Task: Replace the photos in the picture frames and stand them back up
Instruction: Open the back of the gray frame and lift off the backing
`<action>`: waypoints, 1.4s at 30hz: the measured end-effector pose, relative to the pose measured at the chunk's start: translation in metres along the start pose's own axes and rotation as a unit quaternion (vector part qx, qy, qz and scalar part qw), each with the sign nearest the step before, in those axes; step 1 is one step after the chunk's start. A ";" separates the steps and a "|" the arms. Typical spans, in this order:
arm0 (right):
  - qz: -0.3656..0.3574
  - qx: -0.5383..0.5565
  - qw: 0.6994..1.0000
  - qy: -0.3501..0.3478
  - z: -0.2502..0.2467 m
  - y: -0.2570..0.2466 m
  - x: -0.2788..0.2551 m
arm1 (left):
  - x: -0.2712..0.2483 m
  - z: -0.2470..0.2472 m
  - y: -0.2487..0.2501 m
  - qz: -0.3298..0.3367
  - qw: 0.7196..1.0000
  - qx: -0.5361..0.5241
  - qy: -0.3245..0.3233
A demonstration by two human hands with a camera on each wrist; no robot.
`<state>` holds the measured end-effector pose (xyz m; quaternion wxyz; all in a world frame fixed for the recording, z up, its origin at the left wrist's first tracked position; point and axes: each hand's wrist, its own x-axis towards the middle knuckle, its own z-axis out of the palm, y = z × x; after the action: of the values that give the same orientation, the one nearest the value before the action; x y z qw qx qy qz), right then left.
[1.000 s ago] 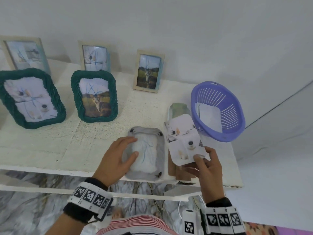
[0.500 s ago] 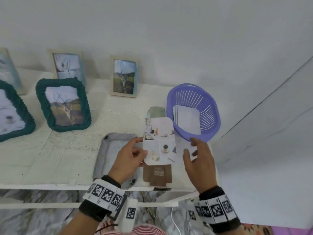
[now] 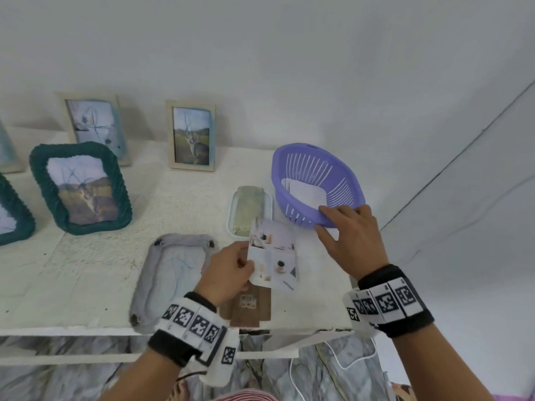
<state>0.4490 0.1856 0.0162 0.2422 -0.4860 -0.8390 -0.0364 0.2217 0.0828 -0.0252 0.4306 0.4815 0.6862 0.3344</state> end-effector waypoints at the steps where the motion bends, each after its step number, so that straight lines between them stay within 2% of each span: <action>1: -0.003 0.004 1.000 0.000 -0.002 0.002 0.002 | 0.008 0.008 0.006 -0.005 1.000 0.007 -0.010; 5: -0.013 0.009 1.000 -0.017 -0.004 0.006 0.002 | 0.041 0.035 0.018 -0.025 0.994 0.105 -0.015; 12: -0.037 0.007 0.998 -0.059 0.006 0.002 -0.023 | 0.065 0.051 0.024 -0.064 0.992 0.103 -0.016; 16: -0.041 -0.002 0.996 -0.076 0.012 0.003 -0.031 | 0.069 0.047 0.015 -0.058 0.989 0.138 -0.019; 18: -0.044 0.003 0.995 -0.087 0.012 0.002 -0.031 | 0.069 0.039 0.013 -0.047 0.991 0.123 0.005; 20: -0.050 0.019 0.992 -0.112 0.007 0.003 -0.026 | 0.066 0.027 0.017 -0.034 0.997 0.052 0.054; 23: -0.022 0.059 0.983 -0.175 -0.007 0.006 -0.004 | 0.060 0.012 0.029 -0.033 0.989 -0.110 0.092; 26: 0.005 0.068 0.977 -0.202 -0.019 0.008 0.036 | 0.061 0.009 0.038 -0.027 0.980 -0.179 0.081; 30: 0.027 0.032 0.965 -0.258 -0.020 0.012 0.104 | 0.066 0.015 0.041 -0.018 0.980 -0.187 0.063; 35: 0.040 -0.077 0.933 -0.349 0.014 0.013 0.171 | 0.067 0.017 0.038 -0.008 0.977 -0.205 0.063; 39: 0.028 -0.136 0.914 -0.382 0.054 0.014 0.185 | 0.068 0.016 0.035 0.006 0.980 -0.190 0.060; 42: 0.003 -0.186 0.885 -0.427 0.077 0.016 0.182 | 0.071 0.016 0.033 0.011 0.982 -0.179 0.059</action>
<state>0.3586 0.3620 0.0258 -0.2340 -0.4931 -0.8377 0.0199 0.2371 0.1608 -0.0218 0.4646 0.3835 0.6343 0.4844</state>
